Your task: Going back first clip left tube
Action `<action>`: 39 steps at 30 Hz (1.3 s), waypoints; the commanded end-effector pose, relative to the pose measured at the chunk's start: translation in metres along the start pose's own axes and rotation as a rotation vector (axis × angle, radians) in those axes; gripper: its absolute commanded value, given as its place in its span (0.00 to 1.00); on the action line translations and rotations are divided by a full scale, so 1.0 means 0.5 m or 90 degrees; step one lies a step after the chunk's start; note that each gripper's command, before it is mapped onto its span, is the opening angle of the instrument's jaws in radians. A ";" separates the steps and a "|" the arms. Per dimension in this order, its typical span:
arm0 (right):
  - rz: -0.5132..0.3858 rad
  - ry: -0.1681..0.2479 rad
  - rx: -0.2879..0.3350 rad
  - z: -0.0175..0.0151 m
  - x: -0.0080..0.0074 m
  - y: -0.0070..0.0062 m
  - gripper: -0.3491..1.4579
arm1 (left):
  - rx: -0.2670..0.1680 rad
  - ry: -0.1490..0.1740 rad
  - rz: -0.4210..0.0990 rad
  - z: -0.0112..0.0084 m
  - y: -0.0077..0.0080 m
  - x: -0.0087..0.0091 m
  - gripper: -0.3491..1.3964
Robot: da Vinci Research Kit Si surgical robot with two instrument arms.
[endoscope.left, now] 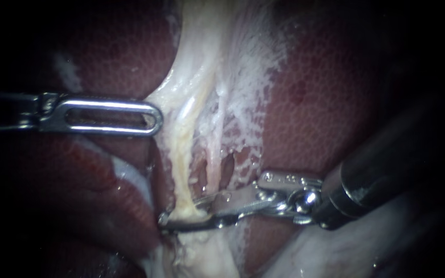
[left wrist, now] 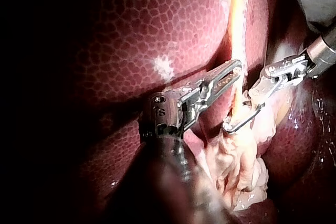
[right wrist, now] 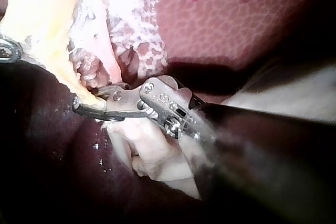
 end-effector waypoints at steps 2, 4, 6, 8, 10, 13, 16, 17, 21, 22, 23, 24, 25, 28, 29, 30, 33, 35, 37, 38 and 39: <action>0.000 0.000 0.000 0.0000 0.0000 -0.0001 0.00 | -0.001 0.000 0.000 0.0000 -0.0001 0.0000 0.00; 0.000 0.000 0.000 0.0000 0.0000 -0.0001 0.00 | -0.001 0.000 0.000 0.0000 -0.0001 0.0000 0.00; 0.000 0.000 0.000 0.0000 0.0000 0.0000 0.00 | -0.001 0.000 0.000 0.0000 -0.0001 0.0000 0.00; 0.000 0.000 0.000 0.0000 0.0000 0.0000 0.00 | -0.001 0.000 0.000 0.0000 -0.0001 0.0000 0.00; 0.000 0.000 0.000 0.0000 0.0000 -0.0001 0.00 | -0.001 0.000 0.000 0.0001 -0.0001 0.0000 0.00; 0.000 -0.001 0.002 0.0001 0.0000 -0.0003 0.26 | -0.001 0.000 0.000 0.0001 -0.0001 0.0000 0.00; 0.000 -0.001 0.002 0.0004 0.0002 -0.0007 0.41 | -0.001 0.000 0.000 0.0001 -0.0001 0.0000 0.00; 0.000 -0.001 0.002 0.0005 0.0004 -0.0008 0.42 | -0.001 0.000 0.000 0.0001 -0.0001 0.0000 0.00; -0.003 0.000 0.001 0.0015 0.0010 -0.0007 0.47 | -0.001 0.000 0.000 0.0001 -0.0001 0.0000 0.00; -0.007 0.002 0.002 0.0017 0.0012 -0.0007 0.48 | -0.001 0.000 0.000 0.0002 -0.0002 0.0001 0.00; -0.010 0.004 0.003 0.0019 0.0012 -0.0006 0.48 | -0.001 0.000 0.000 0.0002 -0.0002 0.0001 0.00; -0.014 0.006 0.004 0.0020 0.0013 -0.0006 0.49 | -0.001 0.000 0.000 0.0002 -0.0002 0.0001 0.00; -0.025 0.007 0.005 0.0022 0.0014 -0.0006 0.49 | -0.001 0.000 0.000 0.0002 -0.0002 0.0001 0.00; -0.036 0.010 0.006 0.0025 0.0016 -0.0005 0.49 | -0.001 -0.001 0.001 0.0002 -0.0002 0.0002 0.00; -0.044 0.010 0.006 0.0026 0.0017 -0.0004 0.50 | -0.001 -0.001 0.001 0.0002 -0.0002 0.0002 0.00; -0.044 0.010 0.006 0.0027 0.0017 -0.0004 0.50 | -0.001 -0.001 0.001 0.0003 -0.0003 0.0002 0.00; -0.051 0.010 0.006 0.0030 0.0019 -0.0003 0.50 | -0.001 -0.001 0.001 0.0003 -0.0004 0.0002 0.00; -0.062 0.010 0.007 0.0027 0.0019 -0.0004 0.49 | -0.001 -0.001 0.001 0.0003 -0.0004 0.0002 0.00; -0.069 0.010 0.010 0.0019 0.0021 -0.0004 0.49 | -0.001 -0.001 0.001 0.0003 -0.0004 0.0002 0.00; -0.072 0.010 0.011 0.0013 0.0023 -0.0004 0.49 | -0.001 -0.001 0.001 0.0003 -0.0004 0.0002 0.00; -0.083 0.011 0.011 0.0006 0.0025 -0.0004 0.49 | -0.001 -0.001 0.001 0.0003 -0.0003 0.0002 0.00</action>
